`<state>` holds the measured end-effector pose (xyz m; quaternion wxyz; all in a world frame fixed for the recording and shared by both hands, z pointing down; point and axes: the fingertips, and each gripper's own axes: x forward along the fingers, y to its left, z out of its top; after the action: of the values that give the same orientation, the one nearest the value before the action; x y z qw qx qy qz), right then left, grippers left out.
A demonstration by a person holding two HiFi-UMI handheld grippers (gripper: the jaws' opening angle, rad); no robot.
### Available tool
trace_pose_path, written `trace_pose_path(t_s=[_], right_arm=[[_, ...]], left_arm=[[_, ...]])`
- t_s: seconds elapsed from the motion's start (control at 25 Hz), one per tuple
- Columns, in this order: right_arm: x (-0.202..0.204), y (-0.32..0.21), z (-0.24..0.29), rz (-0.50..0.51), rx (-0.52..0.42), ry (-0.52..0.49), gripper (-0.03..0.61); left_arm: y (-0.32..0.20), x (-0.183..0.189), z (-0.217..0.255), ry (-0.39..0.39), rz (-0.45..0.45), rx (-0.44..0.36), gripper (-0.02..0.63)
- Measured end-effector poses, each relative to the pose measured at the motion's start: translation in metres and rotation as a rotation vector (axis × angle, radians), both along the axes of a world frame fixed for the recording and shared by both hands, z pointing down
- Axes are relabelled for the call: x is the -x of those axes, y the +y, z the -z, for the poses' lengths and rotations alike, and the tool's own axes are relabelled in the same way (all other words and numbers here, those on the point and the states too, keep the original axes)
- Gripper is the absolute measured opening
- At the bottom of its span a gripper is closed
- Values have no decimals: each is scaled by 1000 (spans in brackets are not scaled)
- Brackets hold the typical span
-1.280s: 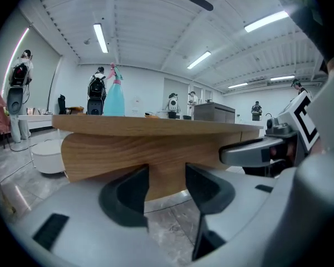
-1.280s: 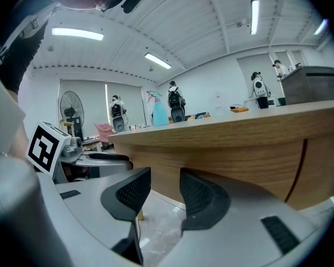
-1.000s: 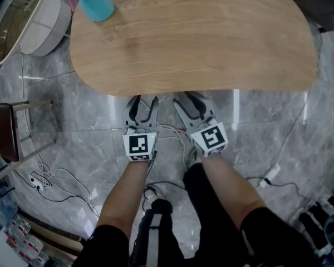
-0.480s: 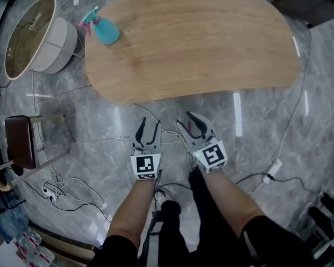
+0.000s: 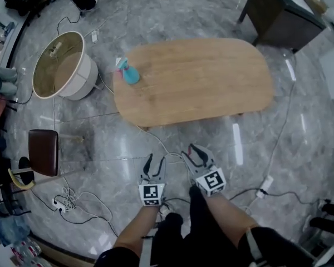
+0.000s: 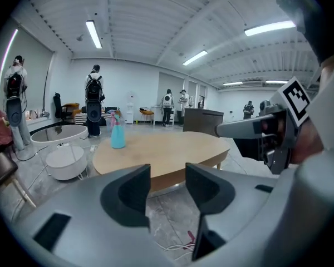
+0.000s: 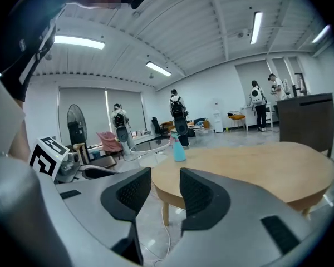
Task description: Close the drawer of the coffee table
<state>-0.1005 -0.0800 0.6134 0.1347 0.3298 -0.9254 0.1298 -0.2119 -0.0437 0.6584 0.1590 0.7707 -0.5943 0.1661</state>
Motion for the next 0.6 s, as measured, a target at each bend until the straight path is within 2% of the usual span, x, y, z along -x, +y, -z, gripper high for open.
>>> trace_pose_path(t_s=[0.12, 0.28, 0.52, 0.6], right_arm=[[2, 19, 40, 28, 11, 6, 141], [-5, 45, 109, 42, 40, 18, 141], [7, 69, 221, 43, -43, -54, 141], [11, 70, 253, 27, -104, -83, 141]], left_arm=[[23, 4, 44, 2, -8, -8, 195], [41, 22, 113, 18, 33, -30, 195], [51, 52, 228, 25, 53, -147, 195], [54, 58, 264, 41, 46, -193, 195]])
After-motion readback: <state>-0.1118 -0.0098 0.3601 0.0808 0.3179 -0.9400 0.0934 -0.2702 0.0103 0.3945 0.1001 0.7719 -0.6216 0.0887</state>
